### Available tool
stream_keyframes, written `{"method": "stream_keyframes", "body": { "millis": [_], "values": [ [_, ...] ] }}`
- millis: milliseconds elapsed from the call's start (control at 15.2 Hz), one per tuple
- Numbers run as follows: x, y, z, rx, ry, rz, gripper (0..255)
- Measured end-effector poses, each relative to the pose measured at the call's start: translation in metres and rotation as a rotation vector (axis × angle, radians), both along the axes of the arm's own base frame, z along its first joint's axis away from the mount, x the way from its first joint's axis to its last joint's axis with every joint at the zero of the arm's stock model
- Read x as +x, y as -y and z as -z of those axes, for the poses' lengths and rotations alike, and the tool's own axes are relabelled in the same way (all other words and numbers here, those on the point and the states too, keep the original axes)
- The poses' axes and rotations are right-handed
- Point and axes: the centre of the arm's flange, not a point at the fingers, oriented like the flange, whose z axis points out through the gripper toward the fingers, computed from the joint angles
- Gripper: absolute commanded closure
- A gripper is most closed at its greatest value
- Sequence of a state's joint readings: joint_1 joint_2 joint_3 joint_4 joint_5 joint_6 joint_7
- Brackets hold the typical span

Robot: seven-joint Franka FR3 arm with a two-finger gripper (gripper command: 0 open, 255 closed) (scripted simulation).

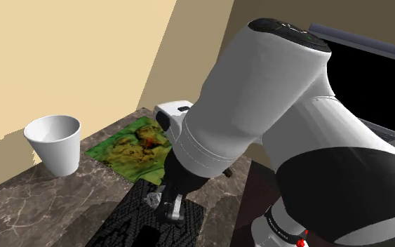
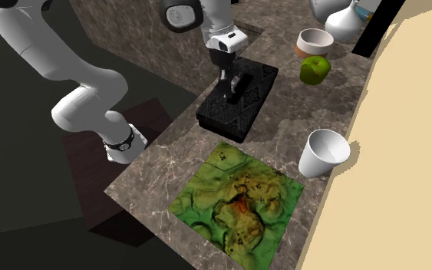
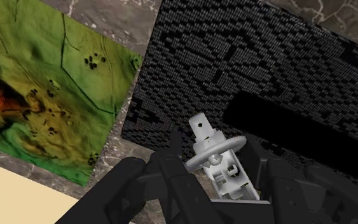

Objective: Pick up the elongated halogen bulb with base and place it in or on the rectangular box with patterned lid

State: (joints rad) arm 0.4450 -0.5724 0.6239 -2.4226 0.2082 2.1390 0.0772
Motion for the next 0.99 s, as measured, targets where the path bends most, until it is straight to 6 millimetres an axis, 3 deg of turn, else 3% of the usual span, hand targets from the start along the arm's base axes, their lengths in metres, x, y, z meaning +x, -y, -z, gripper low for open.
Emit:
{"method": "stream_keyframes", "body": {
  "millis": [462,990],
  "values": [
    [-0.048,-0.078,-0.002,-0.001,0.000,0.000,255],
    [-0.055,-0.088,0.035,0.000,-0.001,0.002,255]
  ]
}}
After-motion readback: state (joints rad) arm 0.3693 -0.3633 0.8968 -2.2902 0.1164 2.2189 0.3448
